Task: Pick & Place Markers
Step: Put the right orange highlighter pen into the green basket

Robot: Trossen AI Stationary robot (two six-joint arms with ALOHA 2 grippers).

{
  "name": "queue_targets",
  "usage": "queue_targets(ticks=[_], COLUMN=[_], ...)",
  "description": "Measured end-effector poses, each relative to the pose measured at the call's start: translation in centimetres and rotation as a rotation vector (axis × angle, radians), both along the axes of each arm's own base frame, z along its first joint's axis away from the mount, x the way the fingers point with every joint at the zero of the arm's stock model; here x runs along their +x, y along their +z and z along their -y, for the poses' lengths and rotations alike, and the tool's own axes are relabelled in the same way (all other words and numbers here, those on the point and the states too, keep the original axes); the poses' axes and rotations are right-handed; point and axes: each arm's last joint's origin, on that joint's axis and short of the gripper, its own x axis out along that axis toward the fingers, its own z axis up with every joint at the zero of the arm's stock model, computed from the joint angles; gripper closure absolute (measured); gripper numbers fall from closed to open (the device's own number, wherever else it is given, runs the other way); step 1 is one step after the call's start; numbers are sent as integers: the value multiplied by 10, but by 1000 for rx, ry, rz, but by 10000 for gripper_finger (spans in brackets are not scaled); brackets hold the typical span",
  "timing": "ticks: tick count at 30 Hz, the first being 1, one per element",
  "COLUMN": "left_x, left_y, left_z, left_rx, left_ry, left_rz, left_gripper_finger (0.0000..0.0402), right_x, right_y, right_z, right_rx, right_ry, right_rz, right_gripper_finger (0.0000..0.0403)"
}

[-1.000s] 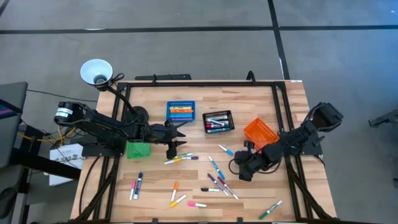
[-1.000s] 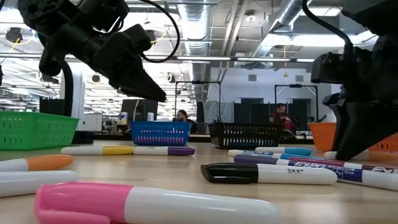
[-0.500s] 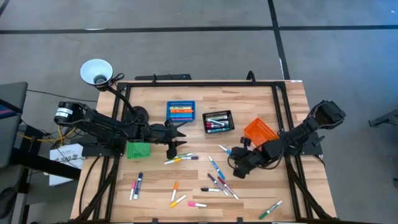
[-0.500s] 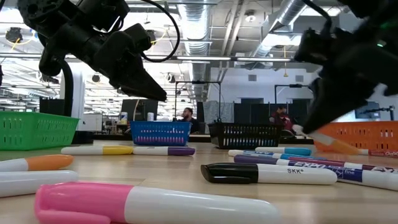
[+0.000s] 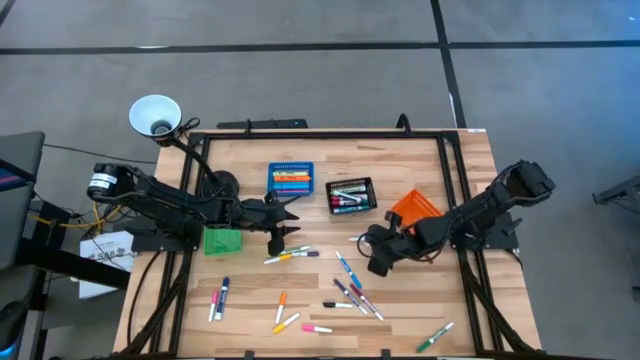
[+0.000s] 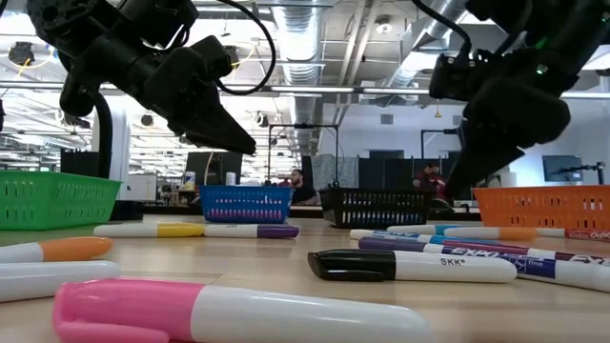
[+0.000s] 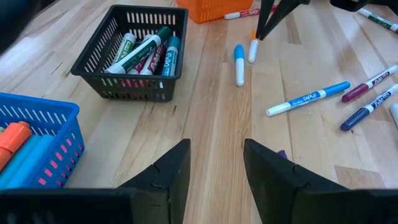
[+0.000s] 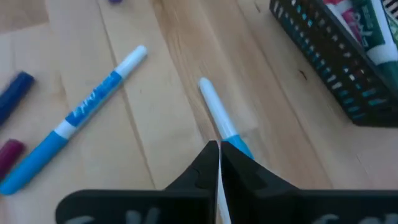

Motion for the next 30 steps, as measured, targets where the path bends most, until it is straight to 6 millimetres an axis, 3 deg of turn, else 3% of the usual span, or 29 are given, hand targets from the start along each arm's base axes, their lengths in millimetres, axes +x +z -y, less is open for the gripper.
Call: queue_targets(ticks=[6, 13, 18, 22, 30], left_x=[0, 0, 0, 0, 0], left_y=[0, 0, 0, 0, 0], left_z=[0, 0, 0, 0, 0], left_rx=[0, -3, -3, -3, -3], left_ry=[0, 1, 1, 1, 1], left_rz=[0, 0, 0, 0, 6], left_gripper_finger=[257, 257, 257, 257, 257], right_x=[-6, -23, -29, -29, -38], right_y=[-3, -10, -18, -21, -33], right_z=[2, 6, -2, -8, 4], right_rx=[-25, -4, 49, 29, -27], right_ry=[-3, -154, -101, -29, -90], right_rz=[-69, -182, -175, -131, -127], right_gripper_finger=[359, 289, 254, 240, 243])
